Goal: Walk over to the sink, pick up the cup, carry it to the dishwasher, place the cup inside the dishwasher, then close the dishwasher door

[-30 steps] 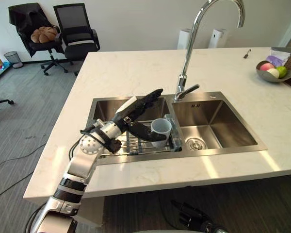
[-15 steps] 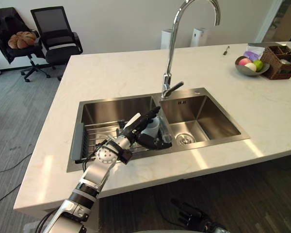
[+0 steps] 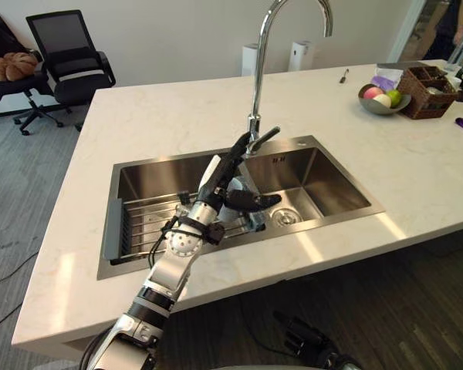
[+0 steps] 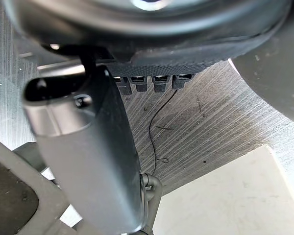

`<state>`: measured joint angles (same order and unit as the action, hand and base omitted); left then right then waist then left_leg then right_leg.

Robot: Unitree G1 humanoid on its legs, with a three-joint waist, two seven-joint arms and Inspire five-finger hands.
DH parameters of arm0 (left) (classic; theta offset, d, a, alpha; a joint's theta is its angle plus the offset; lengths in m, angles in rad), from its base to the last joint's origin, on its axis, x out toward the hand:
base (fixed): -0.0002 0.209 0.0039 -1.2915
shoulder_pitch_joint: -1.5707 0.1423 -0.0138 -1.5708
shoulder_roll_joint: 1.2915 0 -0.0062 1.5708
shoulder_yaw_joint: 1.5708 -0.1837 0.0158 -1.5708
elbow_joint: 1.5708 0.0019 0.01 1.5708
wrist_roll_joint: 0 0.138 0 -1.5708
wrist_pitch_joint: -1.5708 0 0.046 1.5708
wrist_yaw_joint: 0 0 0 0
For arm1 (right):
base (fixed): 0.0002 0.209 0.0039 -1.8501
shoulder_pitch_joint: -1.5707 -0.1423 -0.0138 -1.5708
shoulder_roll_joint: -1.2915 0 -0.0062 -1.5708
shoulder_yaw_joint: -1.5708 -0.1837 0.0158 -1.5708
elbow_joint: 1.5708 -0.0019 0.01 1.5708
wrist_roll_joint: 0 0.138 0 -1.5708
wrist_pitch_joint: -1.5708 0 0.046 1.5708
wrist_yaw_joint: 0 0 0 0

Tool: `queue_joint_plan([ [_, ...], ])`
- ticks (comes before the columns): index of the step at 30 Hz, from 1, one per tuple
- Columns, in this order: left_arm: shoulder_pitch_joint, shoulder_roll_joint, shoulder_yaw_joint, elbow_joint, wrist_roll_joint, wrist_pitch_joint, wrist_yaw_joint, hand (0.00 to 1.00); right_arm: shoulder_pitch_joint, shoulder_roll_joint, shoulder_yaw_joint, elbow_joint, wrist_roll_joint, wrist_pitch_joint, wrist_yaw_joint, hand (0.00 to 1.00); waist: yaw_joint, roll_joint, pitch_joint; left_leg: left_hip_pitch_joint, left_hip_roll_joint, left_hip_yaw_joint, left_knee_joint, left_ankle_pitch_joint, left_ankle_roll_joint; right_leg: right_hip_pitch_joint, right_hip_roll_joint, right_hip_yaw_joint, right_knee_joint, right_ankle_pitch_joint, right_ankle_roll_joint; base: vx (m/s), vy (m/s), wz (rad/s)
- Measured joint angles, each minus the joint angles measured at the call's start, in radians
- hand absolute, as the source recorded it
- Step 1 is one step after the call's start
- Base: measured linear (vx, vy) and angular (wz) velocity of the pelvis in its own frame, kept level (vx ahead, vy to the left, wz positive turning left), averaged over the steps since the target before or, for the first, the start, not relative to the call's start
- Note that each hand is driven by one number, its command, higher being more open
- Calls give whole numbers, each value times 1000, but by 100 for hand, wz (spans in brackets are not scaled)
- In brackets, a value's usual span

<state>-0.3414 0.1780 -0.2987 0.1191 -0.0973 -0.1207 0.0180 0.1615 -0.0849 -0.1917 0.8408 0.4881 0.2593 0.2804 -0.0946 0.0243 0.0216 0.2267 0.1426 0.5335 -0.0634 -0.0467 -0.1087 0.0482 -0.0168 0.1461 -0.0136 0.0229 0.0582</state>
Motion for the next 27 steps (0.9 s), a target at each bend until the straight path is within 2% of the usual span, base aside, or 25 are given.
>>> queue_joint_plan([
  [7, -1, -41, 7, -7, 3, -13, 41, 100, 6, 3, 0, -6, -1, -8, 1, 100, 0, -1, 1, 1, 0, 3, -3, 0, 0, -1, 1, 2, -1, 0, 0, -16, -11, -1],
  [12, -1, -56, 7, 11, 59, 11, 90, 100, 6, 5, 0, -6, -1, -8, 1, 100, 0, -5, 4, 1, -1, 3, -4, 0, 0, -2, 1, 2, -1, 0, 0, -9, -5, 0],
  [17, -1, -76, 3, 98, 105, 46, 115, 100, 6, 6, 0, -9, -1, -9, 0, 100, -2, -7, 6, 2, -1, 6, -4, 0, 0, -2, 1, 5, -1, 0, 0, -44, -24, -2],
  [22, 0, -65, -28, 203, 163, 51, 140, 100, 5, 7, 2, -8, -1, -8, -6, 100, -4, -7, 6, 6, 2, 10, -5, 0, -1, 1, 4, 5, 0, 0, 0, -7, -5, 0],
  [27, 10, -60, -42, 227, 216, 45, 190, 100, 4, 7, 4, -8, -2, -8, -7, 100, -10, -6, 5, 8, 4, 12, -5, 0, -2, 2, 6, 5, 0, 0, 0, 0, 0, 0],
])
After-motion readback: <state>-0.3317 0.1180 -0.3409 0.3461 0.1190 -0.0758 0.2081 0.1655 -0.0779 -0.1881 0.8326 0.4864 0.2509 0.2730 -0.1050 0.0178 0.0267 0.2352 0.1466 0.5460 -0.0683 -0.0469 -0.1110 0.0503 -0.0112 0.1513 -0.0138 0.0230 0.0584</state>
